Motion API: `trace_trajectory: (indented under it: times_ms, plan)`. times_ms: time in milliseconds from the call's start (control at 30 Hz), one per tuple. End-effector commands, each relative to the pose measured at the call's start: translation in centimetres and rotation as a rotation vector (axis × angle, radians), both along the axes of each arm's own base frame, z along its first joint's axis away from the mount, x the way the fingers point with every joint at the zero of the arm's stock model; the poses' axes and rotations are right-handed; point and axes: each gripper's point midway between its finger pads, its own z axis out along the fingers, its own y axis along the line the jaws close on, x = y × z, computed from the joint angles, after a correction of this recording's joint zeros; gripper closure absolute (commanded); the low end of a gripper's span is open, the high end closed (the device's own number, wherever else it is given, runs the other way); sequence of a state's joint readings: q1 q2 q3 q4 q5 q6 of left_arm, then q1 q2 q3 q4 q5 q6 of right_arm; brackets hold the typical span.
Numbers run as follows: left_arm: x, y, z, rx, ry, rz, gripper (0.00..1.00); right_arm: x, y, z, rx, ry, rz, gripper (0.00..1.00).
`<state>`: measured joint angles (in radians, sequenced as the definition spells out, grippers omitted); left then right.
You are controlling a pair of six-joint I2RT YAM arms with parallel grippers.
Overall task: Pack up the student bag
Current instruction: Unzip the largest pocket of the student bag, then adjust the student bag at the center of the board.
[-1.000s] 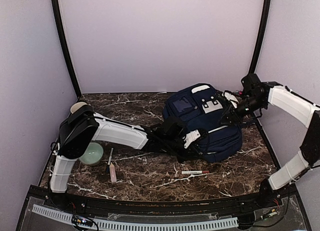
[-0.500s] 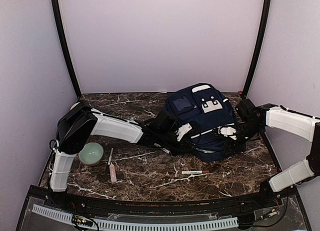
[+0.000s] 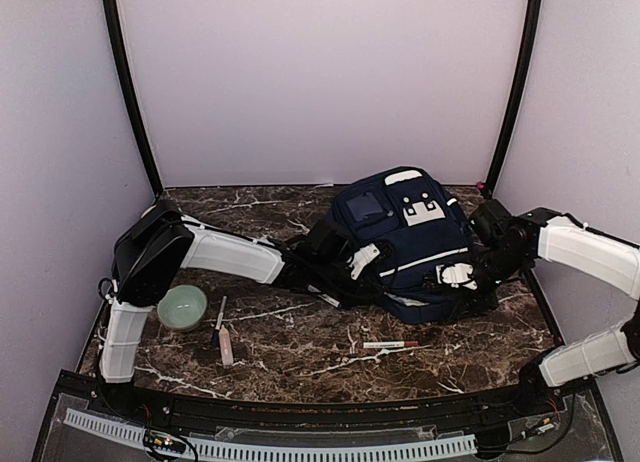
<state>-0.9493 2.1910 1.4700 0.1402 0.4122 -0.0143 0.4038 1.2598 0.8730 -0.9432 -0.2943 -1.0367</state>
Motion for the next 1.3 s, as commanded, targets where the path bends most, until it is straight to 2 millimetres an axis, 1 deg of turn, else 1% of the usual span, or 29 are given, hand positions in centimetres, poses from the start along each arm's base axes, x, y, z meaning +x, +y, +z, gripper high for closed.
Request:
trace_trajectory:
  times_ms: [0, 100, 200, 267, 367, 467, 600, 667, 767, 833, 933, 1067, 1200, 1233, 1267]
  plan:
    - [1.6, 0.6, 4.2, -0.058, -0.038, 0.044, 1.00, -1.5, 0.3, 0.2, -0.003, 0.023, 0.027, 0.47]
    - [1.5, 0.6, 4.1, -0.058, -0.035, 0.044, 1.00, -1.5, 1.1, 0.4, -0.010, 0.039, 0.027, 0.49]
    - [1.6, 0.7, 4.1, -0.048, -0.038, 0.044, 1.00, -2.1, 2.5, 2.5, 0.019, -0.003, 0.047, 0.49]
    - [1.6, 0.7, 4.1, -0.046, -0.041, 0.046, 1.00, -2.5, 3.0, 3.0, 0.034, -0.036, 0.065, 0.49]
    - [1.6, 0.7, 4.1, -0.051, -0.045, 0.045, 1.00, -2.5, 2.5, 1.5, -0.022, -0.020, 0.061, 0.51]
    - [1.6, 0.5, 4.4, -0.059, -0.043, 0.040, 1.00, -1.7, 2.3, 0.0, -0.069, -0.013, 0.045, 0.53]
    - [1.5, 0.7, 4.3, -0.050, -0.042, 0.035, 1.00, -0.1, 3.1, -0.4, -0.061, -0.054, 0.045, 0.54]
    - [1.4, 0.7, 4.2, -0.047, -0.042, 0.035, 1.00, 1.0, 3.2, -0.8, -0.084, -0.072, 0.034, 0.54]
    - [1.4, 0.7, 4.2, -0.051, -0.040, 0.034, 1.00, 3.3, 2.7, -2.1, -0.147, -0.132, -0.013, 0.55]
    - [1.3, 0.7, 4.3, -0.057, -0.038, 0.032, 1.00, 4.9, 2.3, -2.7, -0.184, -0.182, -0.042, 0.51]
    - [1.3, 0.6, 4.4, -0.062, -0.039, 0.029, 1.00, 5.9, 1.8, -3.5, -0.208, -0.204, -0.043, 0.48]
    - [1.4, 0.7, 4.3, -0.051, -0.051, 0.026, 1.00, 6.7, 1.3, -4.1, -0.228, -0.220, -0.047, 0.47]
    - [1.6, 0.9, 4.2, -0.043, -0.060, 0.031, 1.00, 7.2, 0.9, -4.7, -0.242, -0.261, -0.063, 0.50]
    - [1.8, 1.0, 4.2, -0.044, -0.060, 0.035, 1.00, 7.3, 0.9, -4.6, -0.237, -0.270, -0.068, 0.53]
    - [1.9, 1.1, 4.1, -0.043, -0.058, 0.039, 1.00, 7.4, 1.0, -4.3, -0.225, -0.278, -0.079, 0.61]
